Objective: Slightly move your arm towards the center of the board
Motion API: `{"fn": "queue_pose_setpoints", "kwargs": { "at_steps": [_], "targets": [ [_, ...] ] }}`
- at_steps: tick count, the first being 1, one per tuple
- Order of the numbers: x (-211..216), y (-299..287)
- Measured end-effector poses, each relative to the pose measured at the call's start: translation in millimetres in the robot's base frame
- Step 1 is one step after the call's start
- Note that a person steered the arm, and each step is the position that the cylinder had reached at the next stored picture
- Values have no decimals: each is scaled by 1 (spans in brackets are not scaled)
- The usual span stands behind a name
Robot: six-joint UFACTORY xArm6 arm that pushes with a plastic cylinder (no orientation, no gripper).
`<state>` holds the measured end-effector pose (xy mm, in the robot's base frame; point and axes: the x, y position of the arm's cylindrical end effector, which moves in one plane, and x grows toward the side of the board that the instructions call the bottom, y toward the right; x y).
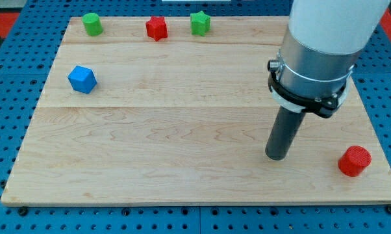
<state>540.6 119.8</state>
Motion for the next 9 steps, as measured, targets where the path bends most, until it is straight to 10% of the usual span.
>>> {"fn": "queue_pose_setpoints", "kwargs": {
  "at_steps": [9],
  "targets": [
    [-17, -15]
  ]
}}
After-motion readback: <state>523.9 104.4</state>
